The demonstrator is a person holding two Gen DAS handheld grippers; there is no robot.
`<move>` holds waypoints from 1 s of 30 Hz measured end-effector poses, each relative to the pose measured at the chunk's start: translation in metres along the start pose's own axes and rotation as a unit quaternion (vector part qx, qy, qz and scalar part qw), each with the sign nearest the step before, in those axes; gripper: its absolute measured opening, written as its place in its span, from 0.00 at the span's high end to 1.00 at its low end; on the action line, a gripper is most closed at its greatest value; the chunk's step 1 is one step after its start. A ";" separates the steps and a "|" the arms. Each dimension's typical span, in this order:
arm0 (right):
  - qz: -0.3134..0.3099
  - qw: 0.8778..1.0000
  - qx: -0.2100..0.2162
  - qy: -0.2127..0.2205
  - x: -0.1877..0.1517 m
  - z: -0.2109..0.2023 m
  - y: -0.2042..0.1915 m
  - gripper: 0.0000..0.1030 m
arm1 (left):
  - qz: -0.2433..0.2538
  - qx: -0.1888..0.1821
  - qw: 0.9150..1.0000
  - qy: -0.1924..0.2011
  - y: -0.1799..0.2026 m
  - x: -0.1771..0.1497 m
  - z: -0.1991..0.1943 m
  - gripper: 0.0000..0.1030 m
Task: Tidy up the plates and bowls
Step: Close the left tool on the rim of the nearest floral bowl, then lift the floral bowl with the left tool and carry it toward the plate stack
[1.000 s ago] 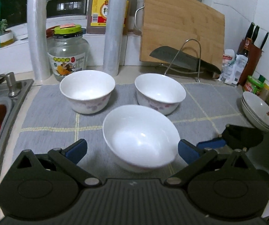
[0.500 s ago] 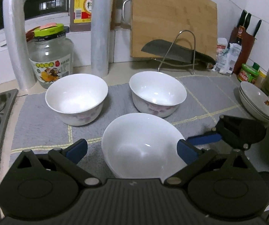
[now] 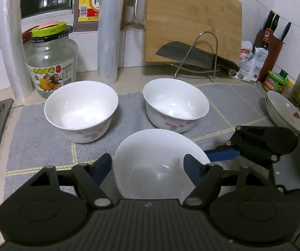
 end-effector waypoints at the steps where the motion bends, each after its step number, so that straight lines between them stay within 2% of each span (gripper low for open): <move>1: 0.001 1.000 0.001 0.000 0.000 0.000 0.000 0.19 | 0.000 -0.002 1.000 -0.001 0.000 0.000 0.001 0.30; 19: 0.003 1.000 -0.003 -0.006 0.001 -0.010 -0.003 0.19 | 0.002 -0.013 1.000 -0.003 0.009 0.002 -0.002 0.31; 30: 0.004 1.000 -0.022 -0.014 -0.013 -0.043 0.007 0.19 | 0.020 -0.033 0.999 0.004 0.045 0.005 -0.003 0.30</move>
Point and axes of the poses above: each gripper's, at about its wrist camera, not at the fingertips, and z roughly the way its jaws point, y to its right, x to its top, the point moved 1 cm from there along z, roughly the way its jaws point, and after that the axes turned 2 degrees about -z, right-handed, at the moved point
